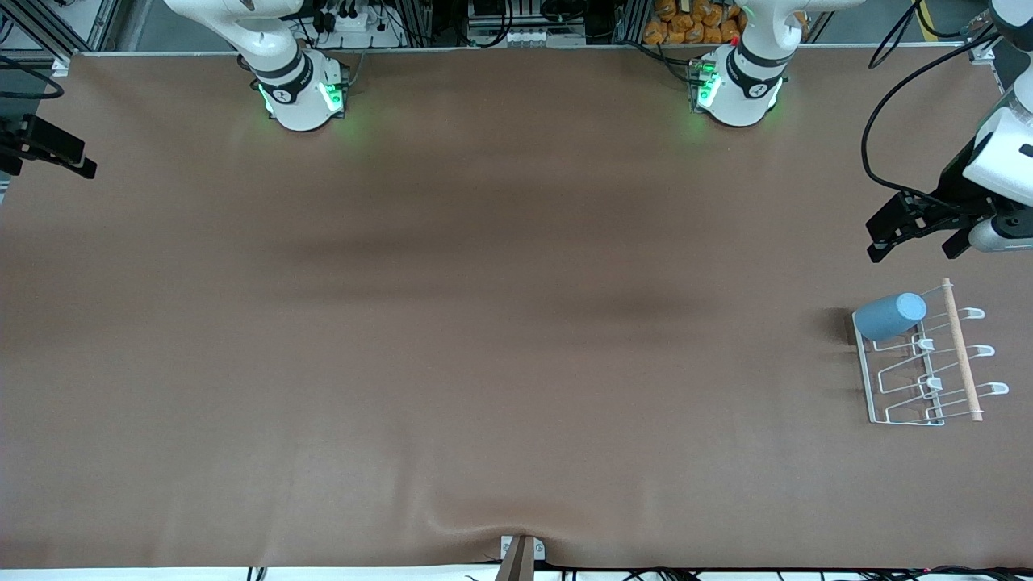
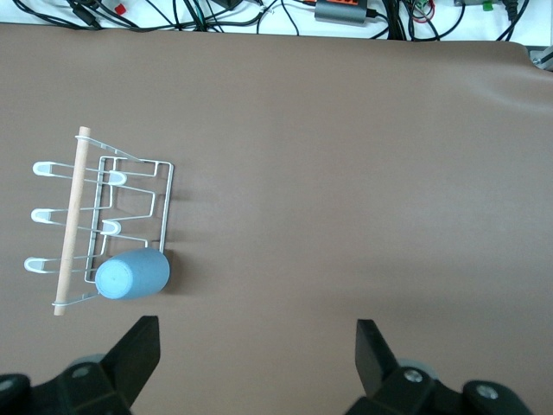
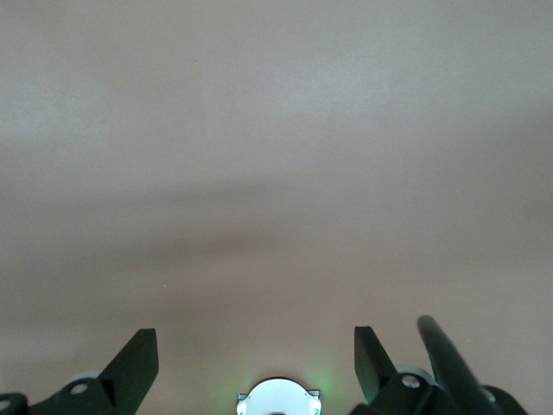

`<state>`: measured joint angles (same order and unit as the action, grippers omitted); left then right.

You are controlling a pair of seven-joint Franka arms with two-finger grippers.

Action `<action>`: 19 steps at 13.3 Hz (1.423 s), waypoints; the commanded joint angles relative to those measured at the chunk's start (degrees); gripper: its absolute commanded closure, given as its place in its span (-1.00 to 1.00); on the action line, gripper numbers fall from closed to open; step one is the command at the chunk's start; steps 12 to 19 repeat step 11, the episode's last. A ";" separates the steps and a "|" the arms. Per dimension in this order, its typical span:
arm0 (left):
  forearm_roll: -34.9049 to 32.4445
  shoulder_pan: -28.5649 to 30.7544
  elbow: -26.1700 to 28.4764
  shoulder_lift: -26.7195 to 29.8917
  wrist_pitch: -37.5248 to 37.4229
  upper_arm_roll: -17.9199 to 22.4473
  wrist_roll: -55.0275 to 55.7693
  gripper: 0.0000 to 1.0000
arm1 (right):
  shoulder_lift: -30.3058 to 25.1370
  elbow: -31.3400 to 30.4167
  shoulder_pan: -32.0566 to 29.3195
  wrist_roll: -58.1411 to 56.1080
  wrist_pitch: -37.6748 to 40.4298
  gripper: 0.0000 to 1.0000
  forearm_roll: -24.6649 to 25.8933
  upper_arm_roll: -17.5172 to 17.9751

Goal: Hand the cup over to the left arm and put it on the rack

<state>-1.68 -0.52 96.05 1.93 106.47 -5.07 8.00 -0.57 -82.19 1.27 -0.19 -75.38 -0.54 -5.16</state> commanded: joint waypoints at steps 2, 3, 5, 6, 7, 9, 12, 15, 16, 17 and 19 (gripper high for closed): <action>0.19 -0.18 0.10 0.62 -4.15 -0.12 -1.68 -1.00 | -0.13 0.37 0.31 -0.08 0.41 -1.00 0.28 -0.29; 0.71 -0.18 0.10 0.62 -5.12 -0.12 -1.76 -1.00 | -0.13 0.37 0.31 -0.08 0.41 -1.00 0.28 -0.29; 1.85 -0.09 0.10 0.62 -6.27 -0.12 -1.68 -1.00 | -0.13 0.37 0.31 -0.08 0.41 -1.00 0.28 -0.29; 1.95 -0.09 0.01 0.70 -6.80 -0.12 -1.68 -1.00 | -0.13 0.37 0.31 -0.08 0.41 -1.00 0.37 -0.29; 1.95 -0.09 0.01 0.70 -7.32 -0.12 -1.68 -1.00 | -0.13 0.37 0.31 -0.08 0.41 -1.00 0.37 -0.29; 2.65 -0.09 0.01 0.70 -7.86 -0.12 -1.68 -1.00 | -0.13 0.37 0.31 -0.08 0.41 -1.00 0.28 -0.29; 2.65 -0.01 -0.07 0.70 -7.86 -0.12 -1.68 -1.00 | -0.13 0.37 0.40 -0.08 0.41 -1.00 0.28 -0.29; 2.65 -0.01 -0.07 0.70 -7.86 -0.12 -1.68 -1.00 | -0.13 0.37 0.40 -0.08 0.41 -1.00 0.28 -0.29; 2.65 -0.01 -0.07 0.70 -7.86 -0.12 -1.68 -1.00 | -0.13 0.37 0.40 -0.08 0.41 -1.00 0.28 -0.29; 2.65 -0.01 -0.07 0.70 -7.86 -0.12 -1.68 -1.00 | -0.13 0.37 0.40 -0.08 0.41 -1.00 0.28 -0.29; 2.65 -0.01 -0.07 0.70 -7.86 -0.12 -1.68 -1.00 | -0.13 0.37 0.40 -0.08 0.41 -1.00 0.28 -0.29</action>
